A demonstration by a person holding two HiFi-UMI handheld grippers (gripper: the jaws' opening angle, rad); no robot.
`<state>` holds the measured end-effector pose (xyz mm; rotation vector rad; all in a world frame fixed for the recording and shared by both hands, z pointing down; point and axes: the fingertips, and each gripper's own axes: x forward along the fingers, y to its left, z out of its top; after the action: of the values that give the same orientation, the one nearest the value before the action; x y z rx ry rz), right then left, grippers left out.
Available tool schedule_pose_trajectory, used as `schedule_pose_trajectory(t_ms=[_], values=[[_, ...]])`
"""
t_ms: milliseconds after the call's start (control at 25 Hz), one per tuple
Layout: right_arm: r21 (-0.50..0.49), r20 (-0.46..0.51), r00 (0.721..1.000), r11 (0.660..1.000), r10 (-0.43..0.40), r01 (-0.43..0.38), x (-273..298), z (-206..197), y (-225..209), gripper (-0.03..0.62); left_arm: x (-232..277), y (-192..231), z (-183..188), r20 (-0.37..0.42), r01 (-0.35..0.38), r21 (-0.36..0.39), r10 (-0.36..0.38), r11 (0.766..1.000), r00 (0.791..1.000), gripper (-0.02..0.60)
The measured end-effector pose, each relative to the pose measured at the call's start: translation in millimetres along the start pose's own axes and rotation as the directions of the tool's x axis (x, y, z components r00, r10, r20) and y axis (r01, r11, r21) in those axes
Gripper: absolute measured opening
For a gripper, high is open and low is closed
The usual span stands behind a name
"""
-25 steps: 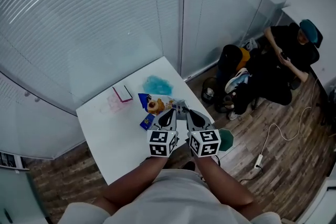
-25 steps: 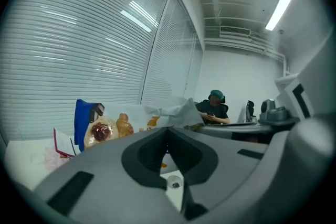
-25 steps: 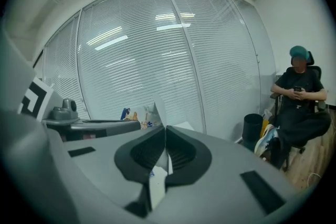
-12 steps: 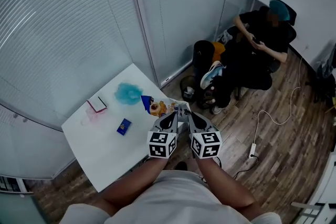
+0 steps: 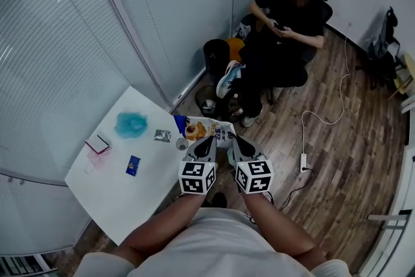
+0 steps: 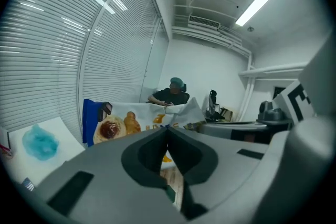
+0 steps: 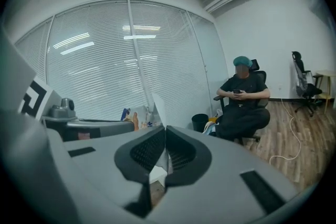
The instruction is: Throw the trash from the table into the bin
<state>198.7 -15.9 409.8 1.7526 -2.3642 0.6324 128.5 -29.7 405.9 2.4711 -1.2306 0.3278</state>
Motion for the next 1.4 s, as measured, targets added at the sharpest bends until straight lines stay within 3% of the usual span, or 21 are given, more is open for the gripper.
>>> schedule_pose_trajectory(t_ms=[240,720,1400], values=[[0.041,-0.003,0.997,0.996,-0.083,0.083,-11.7,-6.7,-24.6,0.012,24.6,-25.8,-6.7,-0.042,0.092,0.005,-0.091,0.996,0.995,0.005],[0.103,-0.022,0.979,0.974,-0.201,0.203,3.9,-8.9,-48.9,0.012,58.1,-26.3,-7.6,-0.097,0.22,-0.012,-0.22,0.975,0.971,0.005],[0.15,-0.061,0.942,0.93,-0.33,0.335,19.5,-32.5,-67.4,0.012,95.7,3.6,-13.3,-0.149,0.288,0.028,-0.281,0.957,0.948,0.005]])
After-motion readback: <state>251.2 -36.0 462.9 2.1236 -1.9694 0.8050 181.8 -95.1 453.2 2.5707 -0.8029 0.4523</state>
